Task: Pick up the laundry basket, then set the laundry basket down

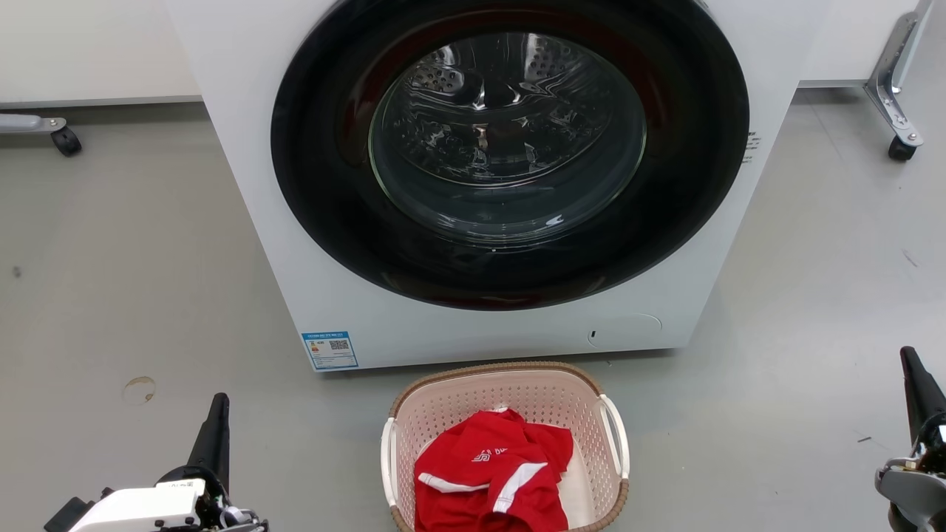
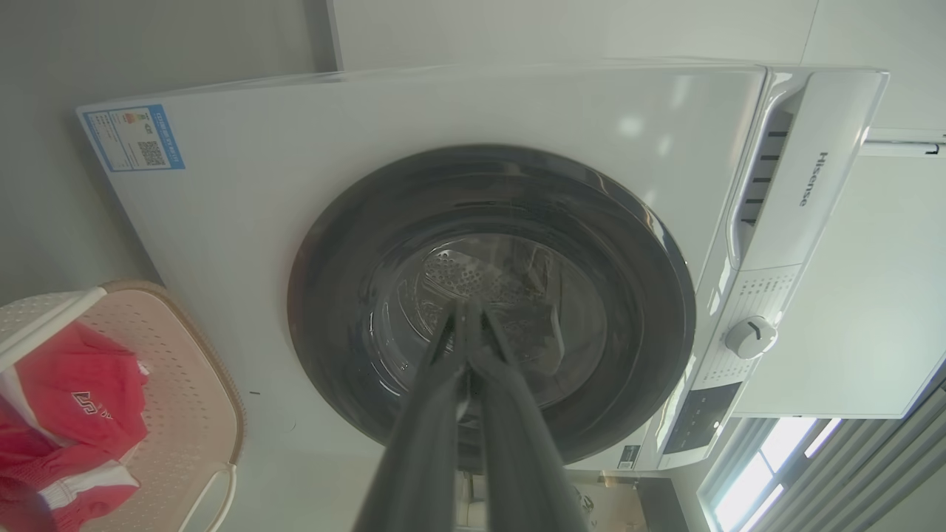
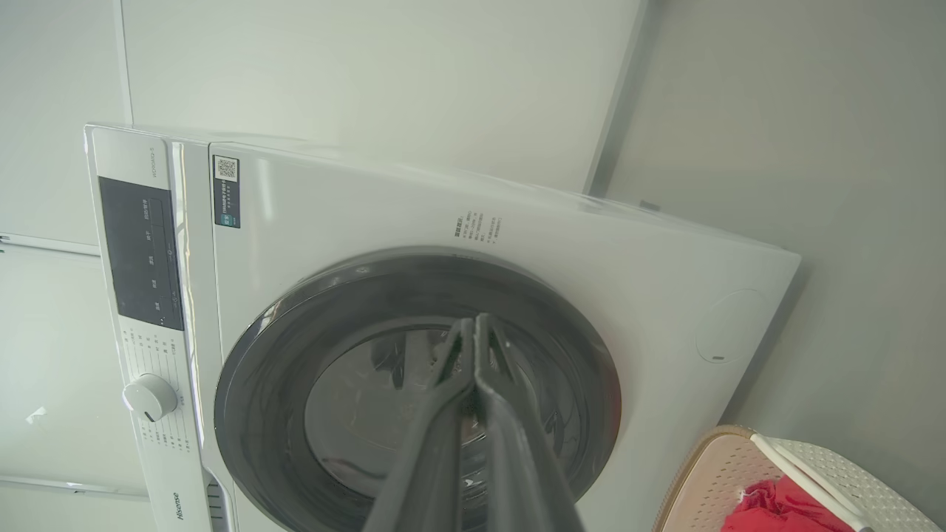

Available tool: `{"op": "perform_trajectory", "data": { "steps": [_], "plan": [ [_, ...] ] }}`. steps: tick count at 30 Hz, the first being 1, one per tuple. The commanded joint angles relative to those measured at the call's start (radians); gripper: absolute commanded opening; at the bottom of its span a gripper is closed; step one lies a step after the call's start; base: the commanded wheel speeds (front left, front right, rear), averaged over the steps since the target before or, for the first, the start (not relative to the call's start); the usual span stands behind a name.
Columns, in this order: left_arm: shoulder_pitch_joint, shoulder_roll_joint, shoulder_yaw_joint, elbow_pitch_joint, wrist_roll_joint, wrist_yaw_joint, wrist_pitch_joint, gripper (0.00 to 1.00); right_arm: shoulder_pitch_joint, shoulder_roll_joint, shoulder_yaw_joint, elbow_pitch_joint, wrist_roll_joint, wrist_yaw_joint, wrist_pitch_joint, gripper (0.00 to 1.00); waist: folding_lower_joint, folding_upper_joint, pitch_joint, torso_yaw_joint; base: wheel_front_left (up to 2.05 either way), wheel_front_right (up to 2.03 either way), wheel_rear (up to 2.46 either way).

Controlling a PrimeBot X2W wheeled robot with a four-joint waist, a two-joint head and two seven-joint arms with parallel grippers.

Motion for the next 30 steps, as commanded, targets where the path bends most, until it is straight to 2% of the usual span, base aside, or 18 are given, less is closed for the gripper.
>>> {"op": "perform_trajectory", "data": {
  "steps": [1,30],
  "plan": [
    [-0.053,0.012,0.035,-0.021,0.009,-0.011,0.006,0.00,-0.049,-0.025,0.015,-0.030,0.004,0.005,0.008,0.00,-0.0001,-0.0001,0.000,0.000,0.00,0.00,0.00],
    [-0.054,0.005,0.045,-0.021,0.017,-0.011,0.014,0.00,-0.049,-0.025,0.015,-0.030,0.004,0.005,0.008,0.00,-0.0001,-0.0001,0.000,0.000,0.00,0.00,0.00]
  ]
}}
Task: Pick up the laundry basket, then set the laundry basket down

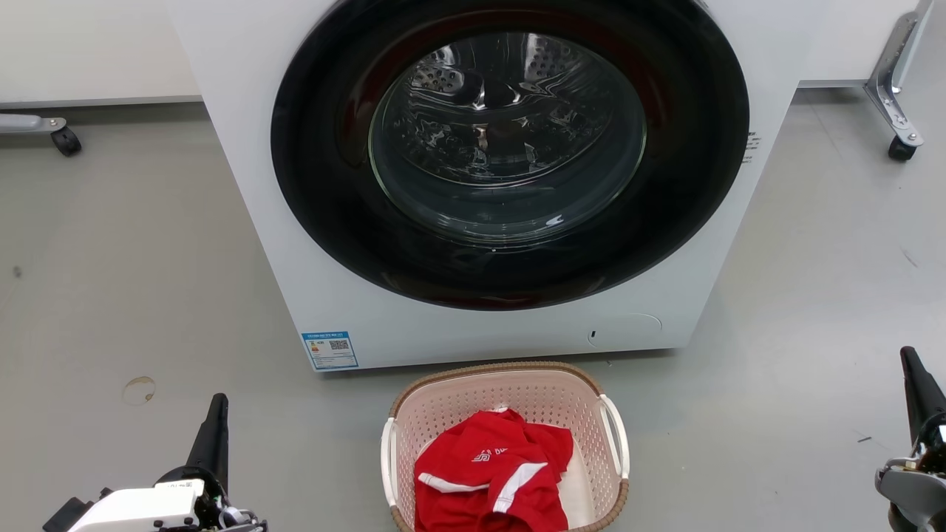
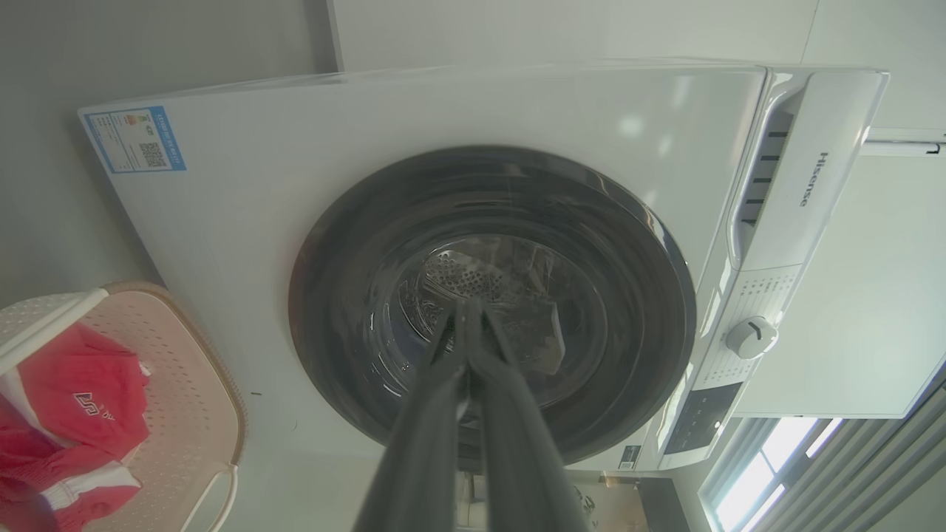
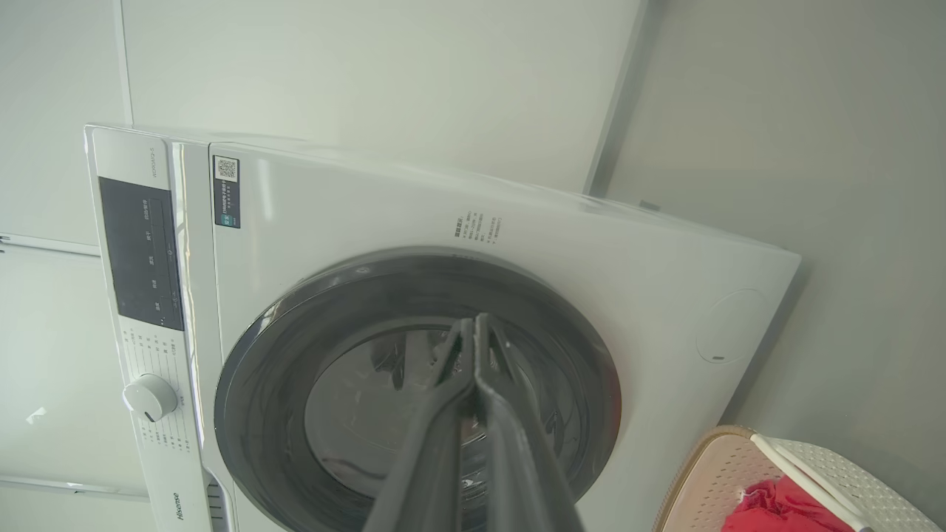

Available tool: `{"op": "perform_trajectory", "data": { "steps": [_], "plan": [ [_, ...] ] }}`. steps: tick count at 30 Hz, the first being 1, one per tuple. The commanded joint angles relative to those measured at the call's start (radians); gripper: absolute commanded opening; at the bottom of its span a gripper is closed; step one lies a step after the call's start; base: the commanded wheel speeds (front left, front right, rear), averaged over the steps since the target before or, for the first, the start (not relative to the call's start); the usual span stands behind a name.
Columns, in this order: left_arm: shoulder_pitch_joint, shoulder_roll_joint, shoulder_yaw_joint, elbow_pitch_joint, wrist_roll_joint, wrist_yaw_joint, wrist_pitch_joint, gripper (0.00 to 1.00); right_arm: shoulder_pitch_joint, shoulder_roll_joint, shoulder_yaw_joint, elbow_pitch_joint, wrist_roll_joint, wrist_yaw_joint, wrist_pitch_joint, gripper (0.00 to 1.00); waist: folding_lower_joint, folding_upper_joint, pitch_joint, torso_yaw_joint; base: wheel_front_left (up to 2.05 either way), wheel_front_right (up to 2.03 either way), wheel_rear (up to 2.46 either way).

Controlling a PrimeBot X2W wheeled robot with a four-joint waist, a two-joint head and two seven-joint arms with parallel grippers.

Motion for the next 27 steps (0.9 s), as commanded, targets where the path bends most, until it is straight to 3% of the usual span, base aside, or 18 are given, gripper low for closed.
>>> {"op": "perform_trajectory", "data": {
  "steps": [1,27],
  "plan": [
    [-0.054,0.010,0.034,-0.021,0.009,-0.011,0.006,0.00,-0.049,-0.025,0.015,-0.030,0.004,0.005,0.008,0.00,0.0000,0.0000,0.000,0.000,0.00,0.00,0.00],
    [-0.054,0.005,0.041,-0.021,0.014,-0.011,0.011,0.00,-0.049,-0.025,0.015,-0.030,0.004,0.005,0.009,0.00,0.0000,0.0000,0.000,0.000,0.00,0.00,0.00]
  ]
}}
